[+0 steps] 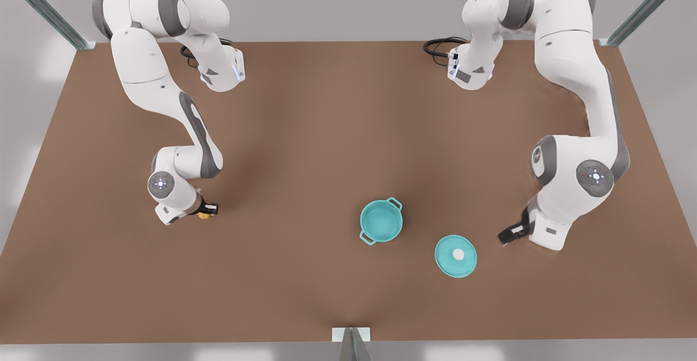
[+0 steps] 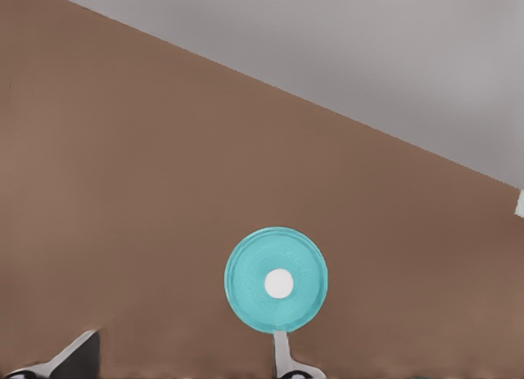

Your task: Open the pot lid and put the potato into the pot

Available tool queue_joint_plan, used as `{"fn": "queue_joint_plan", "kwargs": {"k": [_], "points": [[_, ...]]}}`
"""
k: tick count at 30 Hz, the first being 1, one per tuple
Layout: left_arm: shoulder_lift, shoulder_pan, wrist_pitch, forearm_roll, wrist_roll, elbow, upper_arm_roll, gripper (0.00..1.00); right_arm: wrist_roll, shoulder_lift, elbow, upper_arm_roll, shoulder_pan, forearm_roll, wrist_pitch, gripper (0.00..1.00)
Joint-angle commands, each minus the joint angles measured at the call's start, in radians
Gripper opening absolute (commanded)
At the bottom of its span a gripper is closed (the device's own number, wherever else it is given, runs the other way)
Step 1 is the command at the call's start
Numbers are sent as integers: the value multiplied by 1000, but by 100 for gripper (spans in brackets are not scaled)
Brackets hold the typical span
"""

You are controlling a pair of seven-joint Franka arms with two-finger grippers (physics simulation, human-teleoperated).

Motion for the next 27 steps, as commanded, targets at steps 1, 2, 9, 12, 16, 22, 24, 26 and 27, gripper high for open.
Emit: {"fn": "queue_joint_plan", "kwargs": {"k": [1,2,9,12,16,22,24,26,27], "points": [[-193,12,-229,-29,469,-177,6,100,11,-13,3,0,1,-6,-8,54],[-185,7,-246,-26,468,-163,2,100,15,-28,6,1,3,-6,-8,54],[-179,12,-234,-5,471,-94,6,100,83,-115,44,17,45,5,-123,54],[-159,11,-221,-12,469,-56,5,100,153,-126,87,20,81,8,-186,54],[-156,1,-243,24,463,-1,-6,100,270,-123,180,34,141,9,-308,54],[-176,-2,-266,26,374,1,-1,100,435,-106,317,43,231,40,-423,54],[-170,-2,-260,27,379,-1,-1,100,491,-94,357,41,271,46,-440,54],[-167,-2,-257,29,379,-1,-3,100,560,-62,423,41,311,46,-493,54],[-165,-2,-255,29,379,-1,-1,100,595,-45,446,41,335,46,-504,54]]}}
